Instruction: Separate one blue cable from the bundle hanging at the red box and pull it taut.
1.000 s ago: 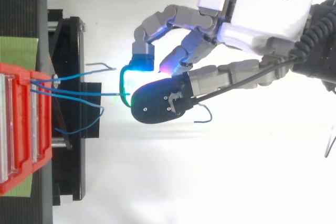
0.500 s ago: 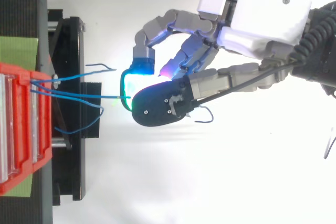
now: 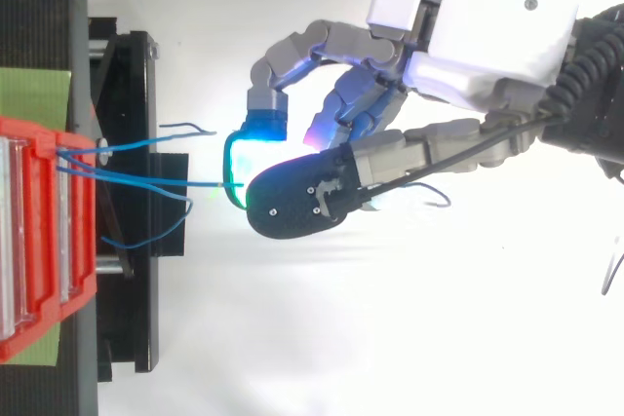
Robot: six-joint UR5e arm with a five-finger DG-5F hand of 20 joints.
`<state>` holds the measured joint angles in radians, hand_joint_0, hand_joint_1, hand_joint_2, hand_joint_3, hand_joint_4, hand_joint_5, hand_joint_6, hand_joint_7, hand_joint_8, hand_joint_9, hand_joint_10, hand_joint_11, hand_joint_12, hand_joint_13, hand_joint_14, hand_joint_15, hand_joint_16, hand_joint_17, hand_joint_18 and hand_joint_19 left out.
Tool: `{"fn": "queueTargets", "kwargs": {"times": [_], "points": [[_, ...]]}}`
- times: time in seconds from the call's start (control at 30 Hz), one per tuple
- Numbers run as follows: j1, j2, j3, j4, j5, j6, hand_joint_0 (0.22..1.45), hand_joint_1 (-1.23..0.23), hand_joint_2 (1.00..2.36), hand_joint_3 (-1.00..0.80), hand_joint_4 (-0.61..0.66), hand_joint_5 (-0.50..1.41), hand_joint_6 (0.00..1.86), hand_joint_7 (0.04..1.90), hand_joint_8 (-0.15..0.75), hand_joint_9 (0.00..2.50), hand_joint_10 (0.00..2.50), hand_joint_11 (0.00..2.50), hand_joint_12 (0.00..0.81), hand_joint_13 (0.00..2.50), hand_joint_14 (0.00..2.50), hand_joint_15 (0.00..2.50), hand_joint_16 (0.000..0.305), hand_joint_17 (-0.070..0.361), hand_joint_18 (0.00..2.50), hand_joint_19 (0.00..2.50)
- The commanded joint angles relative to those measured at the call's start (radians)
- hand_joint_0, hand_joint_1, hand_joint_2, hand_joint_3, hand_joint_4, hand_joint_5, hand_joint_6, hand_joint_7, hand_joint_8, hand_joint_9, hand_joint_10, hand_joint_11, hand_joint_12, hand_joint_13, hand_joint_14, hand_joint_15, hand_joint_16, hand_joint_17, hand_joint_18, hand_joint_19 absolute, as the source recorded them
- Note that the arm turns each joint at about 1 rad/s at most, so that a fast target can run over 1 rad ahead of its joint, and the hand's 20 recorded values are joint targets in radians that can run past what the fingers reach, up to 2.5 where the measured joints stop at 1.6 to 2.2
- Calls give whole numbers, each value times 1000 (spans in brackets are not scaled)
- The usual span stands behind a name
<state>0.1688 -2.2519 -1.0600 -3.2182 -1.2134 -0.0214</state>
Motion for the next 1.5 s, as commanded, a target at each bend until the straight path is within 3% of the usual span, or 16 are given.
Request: {"fn": "queueTargets", "kwargs": {"times": [0.0,0.57,0.73,0.93,1.07,1.17,1.23,1.47], "points": [[1,0,0,0,0,0,663,-638,1000,-493,74,-240,918,934,259,882,581,1472,302,1274,30,1629,40,90,725,582],[1,0,0,0,0,0,532,-641,1000,-500,147,-243,901,913,285,864,702,1395,328,1285,142,1553,44,99,754,585],[3,0,0,0,0,2,652,-626,1000,-500,115,-241,906,948,266,896,625,1454,293,1319,101,1602,42,93,756,595],[4,0,0,0,0,2,682,-686,1021,-287,8,-243,923,1038,253,920,665,1432,298,1333,109,1603,42,94,763,595],[4,0,0,0,0,2,680,-689,1025,-236,-4,-245,928,1047,253,926,668,1435,295,1338,120,1609,42,94,765,602],[4,0,0,0,2,3,651,-664,1019,-307,54,-244,929,961,251,930,635,1465,298,1328,145,1600,42,95,762,621],[4,0,0,0,2,3,615,-611,1002,-481,66,-240,921,941,256,936,610,1482,296,1324,150,1595,43,96,758,620],[4,0,0,0,0,3,555,-609,1000,-500,93,-238,911,944,267,941,642,1448,306,1328,173,1567,44,100,766,606]]}}
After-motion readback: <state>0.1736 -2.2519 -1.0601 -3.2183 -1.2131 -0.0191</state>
